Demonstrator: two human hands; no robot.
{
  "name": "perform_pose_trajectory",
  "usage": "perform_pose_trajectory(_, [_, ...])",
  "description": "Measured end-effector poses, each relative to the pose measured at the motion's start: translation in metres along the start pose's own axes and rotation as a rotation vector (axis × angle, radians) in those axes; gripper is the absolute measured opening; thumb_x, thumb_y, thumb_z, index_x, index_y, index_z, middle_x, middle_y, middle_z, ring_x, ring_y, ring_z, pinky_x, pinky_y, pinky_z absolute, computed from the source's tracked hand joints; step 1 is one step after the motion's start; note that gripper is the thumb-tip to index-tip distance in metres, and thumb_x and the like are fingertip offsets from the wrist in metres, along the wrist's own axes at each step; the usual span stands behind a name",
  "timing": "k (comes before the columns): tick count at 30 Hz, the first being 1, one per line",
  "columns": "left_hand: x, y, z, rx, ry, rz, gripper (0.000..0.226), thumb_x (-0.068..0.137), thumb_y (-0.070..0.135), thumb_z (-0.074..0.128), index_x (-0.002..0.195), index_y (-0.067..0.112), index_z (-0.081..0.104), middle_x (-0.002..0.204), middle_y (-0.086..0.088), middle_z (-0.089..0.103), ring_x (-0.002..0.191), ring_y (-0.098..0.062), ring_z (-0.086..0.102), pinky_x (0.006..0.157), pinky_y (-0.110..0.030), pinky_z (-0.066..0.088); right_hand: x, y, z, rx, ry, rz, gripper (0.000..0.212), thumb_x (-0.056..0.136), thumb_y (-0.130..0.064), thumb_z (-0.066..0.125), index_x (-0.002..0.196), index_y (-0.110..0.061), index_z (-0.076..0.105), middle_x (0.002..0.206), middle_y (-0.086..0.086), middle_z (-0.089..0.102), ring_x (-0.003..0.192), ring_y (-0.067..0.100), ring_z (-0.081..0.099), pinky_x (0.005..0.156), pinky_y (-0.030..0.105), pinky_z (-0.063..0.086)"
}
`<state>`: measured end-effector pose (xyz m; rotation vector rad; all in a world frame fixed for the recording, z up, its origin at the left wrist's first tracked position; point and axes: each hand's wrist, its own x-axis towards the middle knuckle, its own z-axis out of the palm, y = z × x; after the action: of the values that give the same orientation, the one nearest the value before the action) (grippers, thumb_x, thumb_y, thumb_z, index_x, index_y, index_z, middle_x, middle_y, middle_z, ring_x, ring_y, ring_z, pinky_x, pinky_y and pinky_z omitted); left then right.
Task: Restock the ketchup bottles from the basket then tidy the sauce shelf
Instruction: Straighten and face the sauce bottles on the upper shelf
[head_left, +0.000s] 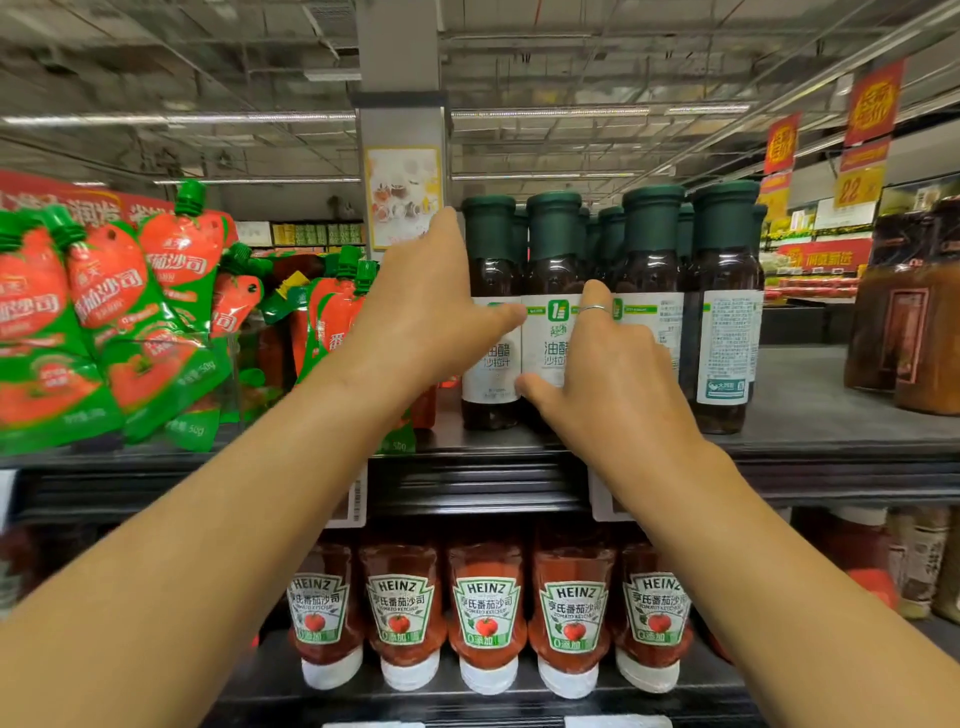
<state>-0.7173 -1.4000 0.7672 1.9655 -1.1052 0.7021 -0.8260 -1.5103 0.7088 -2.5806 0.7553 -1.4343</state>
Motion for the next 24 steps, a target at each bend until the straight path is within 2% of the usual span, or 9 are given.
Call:
perform_pose_trajectory(2, [0.011,0.001,-0.008,0.032,-0.072,-0.028,0.08,0.069,0.05,0.086,0.132,0.022,0.044,0.113,0.005,0.067,0.098,-0.015,0.061,0.066,-0.027,0.042,0.0,-0.001,0.0,0.02,-0.016,0.008,0.083,0.082,-0.043,0.08,0.14,-0.009,0.031,0.1,0.012,0.067,0.096,0.039,0.064,0.063,0.033,0.037])
perform_pose_trajectory(6, [0.024,0.004,-0.019,0.135,-0.228,-0.038,0.078,0.061,0.054,0.089,0.125,0.025,0.056,0.112,0.003,0.067,0.101,-0.02,0.063,0.088,-0.043,0.053,0.0,-0.001,0.002,0.028,-0.041,0.024,0.083,0.085,-0.04,0.078,0.144,-0.009,0.03,0.105,0.015,0.065,0.099,0.04,0.063,0.064,0.035,0.038])
perform_pose_trajectory(10, [0.026,0.001,-0.017,0.121,-0.251,-0.022,0.068,0.062,0.053,0.09,0.117,0.023,0.063,0.109,0.002,0.069,0.099,-0.02,0.066,0.092,-0.046,0.054,0.001,-0.001,0.004,0.029,-0.054,0.031,0.082,0.086,-0.039,0.078,0.144,-0.007,0.03,0.108,0.016,0.065,0.101,0.04,0.063,0.065,0.035,0.039])
perform_pose_trajectory(14, [0.025,-0.001,-0.017,0.117,-0.242,-0.018,0.068,0.062,0.055,0.089,0.117,0.023,0.064,0.109,0.001,0.07,0.099,-0.02,0.066,0.091,-0.046,0.055,-0.002,-0.003,0.002,0.016,-0.073,0.043,0.082,0.088,-0.039,0.075,0.147,-0.006,0.028,0.107,0.016,0.064,0.1,0.04,0.063,0.065,0.034,0.038])
perform_pose_trajectory(17, [0.024,-0.002,-0.018,0.072,-0.225,0.006,0.055,0.066,0.053,0.087,0.112,0.031,0.067,0.099,0.011,0.071,0.094,-0.012,0.067,0.08,-0.035,0.056,-0.006,-0.003,-0.004,-0.011,-0.089,0.036,0.079,0.091,-0.036,0.071,0.148,-0.004,0.028,0.104,0.016,0.063,0.097,0.04,0.063,0.064,0.033,0.038])
perform_pose_trajectory(20, [0.021,-0.001,-0.022,0.008,-0.196,0.012,0.035,0.072,0.055,0.082,0.101,0.04,0.069,0.09,0.022,0.069,0.087,0.0,0.066,0.071,-0.024,0.05,-0.012,0.003,-0.013,-0.028,-0.102,-0.009,0.059,0.092,-0.034,0.067,0.139,-0.007,0.042,0.089,0.007,0.057,0.081,0.031,0.057,0.06,0.03,0.037])
perform_pose_trajectory(22, [0.021,0.003,-0.024,0.022,-0.142,0.027,0.026,0.074,0.059,0.077,0.09,0.042,0.064,0.095,0.023,0.067,0.087,0.001,0.064,0.07,-0.02,0.045,-0.015,0.01,-0.023,-0.039,-0.089,-0.054,0.047,0.092,-0.036,0.064,0.131,-0.014,0.051,0.089,0.003,0.061,0.083,0.029,0.059,0.061,0.033,0.044])
perform_pose_trajectory(24, [0.022,0.009,-0.024,0.079,-0.031,0.05,0.033,0.077,0.06,0.073,0.099,0.038,0.061,0.106,0.013,0.068,0.096,-0.008,0.064,0.075,-0.021,0.042,-0.017,0.021,-0.036,-0.029,-0.061,-0.079,0.039,0.091,-0.038,0.064,0.124,-0.019,0.058,0.094,0.002,0.069,0.092,0.029,0.066,0.072,0.037,0.056])
